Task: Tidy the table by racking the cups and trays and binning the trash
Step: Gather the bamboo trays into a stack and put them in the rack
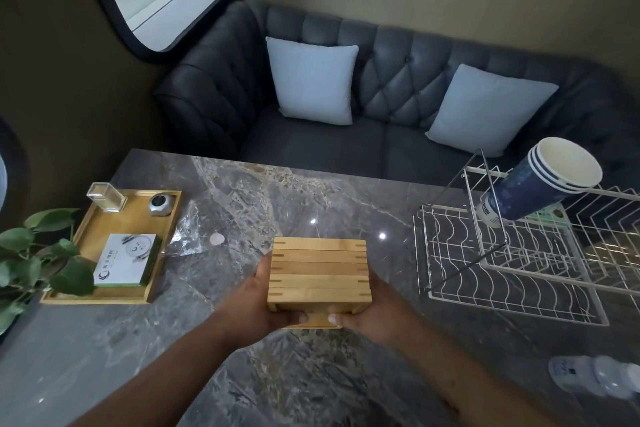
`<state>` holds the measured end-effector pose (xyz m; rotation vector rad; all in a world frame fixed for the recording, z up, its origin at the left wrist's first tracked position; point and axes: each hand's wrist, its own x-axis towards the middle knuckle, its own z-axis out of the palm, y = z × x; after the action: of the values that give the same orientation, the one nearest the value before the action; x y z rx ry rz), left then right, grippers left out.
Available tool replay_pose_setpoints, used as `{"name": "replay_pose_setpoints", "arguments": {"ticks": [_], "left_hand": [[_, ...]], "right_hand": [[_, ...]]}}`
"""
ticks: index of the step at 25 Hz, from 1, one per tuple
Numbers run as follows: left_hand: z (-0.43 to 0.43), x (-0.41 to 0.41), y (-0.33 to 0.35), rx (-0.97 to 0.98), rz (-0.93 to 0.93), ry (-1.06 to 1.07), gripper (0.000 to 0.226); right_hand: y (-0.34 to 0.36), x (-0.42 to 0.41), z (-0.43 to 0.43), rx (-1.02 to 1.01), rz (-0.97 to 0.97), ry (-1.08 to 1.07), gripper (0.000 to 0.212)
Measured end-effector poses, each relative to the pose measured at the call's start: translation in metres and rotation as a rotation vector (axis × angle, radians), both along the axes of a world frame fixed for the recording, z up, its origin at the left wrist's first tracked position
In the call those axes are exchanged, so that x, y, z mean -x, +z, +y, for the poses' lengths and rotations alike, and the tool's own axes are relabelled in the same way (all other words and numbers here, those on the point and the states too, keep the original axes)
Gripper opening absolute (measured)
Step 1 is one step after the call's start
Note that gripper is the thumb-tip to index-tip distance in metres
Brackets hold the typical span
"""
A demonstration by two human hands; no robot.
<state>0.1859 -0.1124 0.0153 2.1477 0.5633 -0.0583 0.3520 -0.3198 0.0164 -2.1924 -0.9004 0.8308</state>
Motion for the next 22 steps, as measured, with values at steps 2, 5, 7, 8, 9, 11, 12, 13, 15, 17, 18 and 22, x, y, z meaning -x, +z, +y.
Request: {"name": "replay_pose_setpoints", "arguments": {"ticks": [2,5,7,8,9,11,12,13,15,17,18,22], "left_hand": [[0.000,-0.001,0.000,-0.009,0.005,0.005,0.110],[0.003,-0.003,-0.002,-0.009,0.017,0.008,0.114],[0.006,-0.003,-0.004,-0.011,0.023,-0.022,0.119],[0.006,-0.003,-0.006,-0.026,0.033,-0.052,0.118],[0.005,-0.003,-0.007,-0.044,0.044,-0.076,0.114],[0.003,-0.004,-0.012,-0.043,0.051,-0.072,0.100],[0.003,-0.004,-0.014,-0.034,0.053,-0.060,0.094],[0.003,-0.005,-0.016,-0.028,0.054,-0.054,0.092],[0.005,-0.005,-0.019,-0.027,0.052,-0.056,0.090],[0.005,-0.005,-0.022,-0.021,0.050,-0.050,0.089],[0.005,-0.005,-0.023,-0.015,0.052,-0.043,0.089],[0.005,-0.005,-0.024,0.002,0.053,-0.018,0.088]], "right_hand": [[-0.003,0.001,0.000,0.002,-0.024,0.003,0.093],[-0.004,-0.001,0.003,-0.003,0.001,0.008,0.098],[-0.003,-0.004,0.002,-0.016,0.023,0.019,0.102],[-0.003,-0.003,0.001,-0.025,0.026,0.026,0.102],[-0.002,-0.002,-0.001,-0.020,0.023,0.031,0.101],[-0.001,0.003,-0.003,0.019,-0.003,0.017,0.094],[-0.002,0.005,-0.003,0.037,-0.010,-0.003,0.091],[-0.004,0.007,-0.003,0.048,-0.005,-0.023,0.089],[-0.007,0.009,-0.002,0.059,0.012,-0.054,0.090],[-0.005,0.008,-0.001,0.069,0.014,-0.060,0.090],[-0.004,0.008,-0.001,0.073,0.013,-0.056,0.090],[-0.003,0.006,-0.001,0.059,0.040,-0.050,0.092]]}}
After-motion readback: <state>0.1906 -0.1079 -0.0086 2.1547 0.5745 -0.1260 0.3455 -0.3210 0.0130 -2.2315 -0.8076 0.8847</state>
